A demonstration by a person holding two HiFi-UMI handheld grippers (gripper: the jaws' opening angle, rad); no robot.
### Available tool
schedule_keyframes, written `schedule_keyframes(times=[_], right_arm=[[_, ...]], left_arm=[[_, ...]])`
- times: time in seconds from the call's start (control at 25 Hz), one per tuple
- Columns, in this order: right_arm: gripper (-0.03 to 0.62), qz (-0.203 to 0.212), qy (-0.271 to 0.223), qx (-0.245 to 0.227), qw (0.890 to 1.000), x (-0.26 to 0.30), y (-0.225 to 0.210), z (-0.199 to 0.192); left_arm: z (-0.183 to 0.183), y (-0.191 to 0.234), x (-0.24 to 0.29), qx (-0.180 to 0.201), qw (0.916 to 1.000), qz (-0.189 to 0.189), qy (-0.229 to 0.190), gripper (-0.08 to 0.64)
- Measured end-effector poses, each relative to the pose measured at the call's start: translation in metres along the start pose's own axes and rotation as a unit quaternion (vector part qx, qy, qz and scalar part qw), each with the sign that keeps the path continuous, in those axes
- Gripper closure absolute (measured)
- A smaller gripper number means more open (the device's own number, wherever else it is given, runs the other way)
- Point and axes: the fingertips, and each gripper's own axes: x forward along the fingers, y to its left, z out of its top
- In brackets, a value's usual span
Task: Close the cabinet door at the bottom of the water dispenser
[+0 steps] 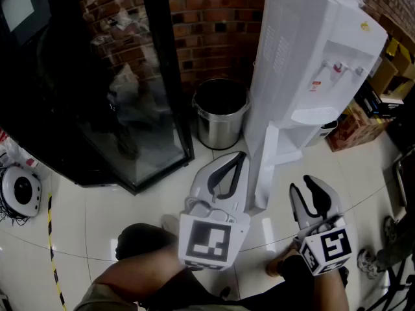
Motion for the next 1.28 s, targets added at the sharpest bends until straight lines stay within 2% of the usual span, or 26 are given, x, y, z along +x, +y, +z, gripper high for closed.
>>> schedule_keyframes(times=[0.2, 0.4, 0.6, 0.68, 0.8, 0.96, 1.12, 1.28], right_arm=[[0.437, 0.07, 0.083, -0.035, 0.993, 0.039, 0.061, -0.05], [0.425, 0.099, 0.155, -0.051, 0.982, 0.059, 0.086, -0.096], [0.442, 0.112, 0.172, -0.046, 0.978, 0.063, 0.097, -0.107], [0.468, 0.118, 0.176, -0.044, 0.976, 0.06, 0.098, -0.108], [0.497, 0.128, 0.189, -0.032, 0.973, 0.053, 0.093, -0.113], [0.502, 0.129, 0.23, -0.016, 0.964, 0.039, 0.07, -0.123], [0.517, 0.102, 0.276, -0.023, 0.956, 0.02, 0.027, -0.139], [0.534, 0.057, 0.315, 0.001, 0.947, 0.005, -0.014, -0.152]], left_arm=[[-0.001, 0.004, -0.005, -0.004, 1.0, 0.002, 0.006, 0.56], [-0.006, 0.003, -0.004, -0.012, 0.9999, 0.001, 0.011, 0.56], [-0.011, 0.0, -0.002, -0.014, 0.9997, -0.001, 0.019, 0.56], [-0.014, -0.002, 0.0, -0.015, 0.9996, -0.002, 0.023, 0.56], [-0.015, -0.004, 0.006, -0.019, 0.9995, -0.002, 0.023, 0.56], [-0.008, -0.012, 0.012, -0.024, 0.9996, -0.01, 0.015, 0.56], [-0.003, -0.027, 0.018, -0.023, 0.9993, -0.026, 0.012, 0.56], [0.0, -0.039, 0.026, -0.029, 0.9986, -0.043, 0.012, 0.56]])
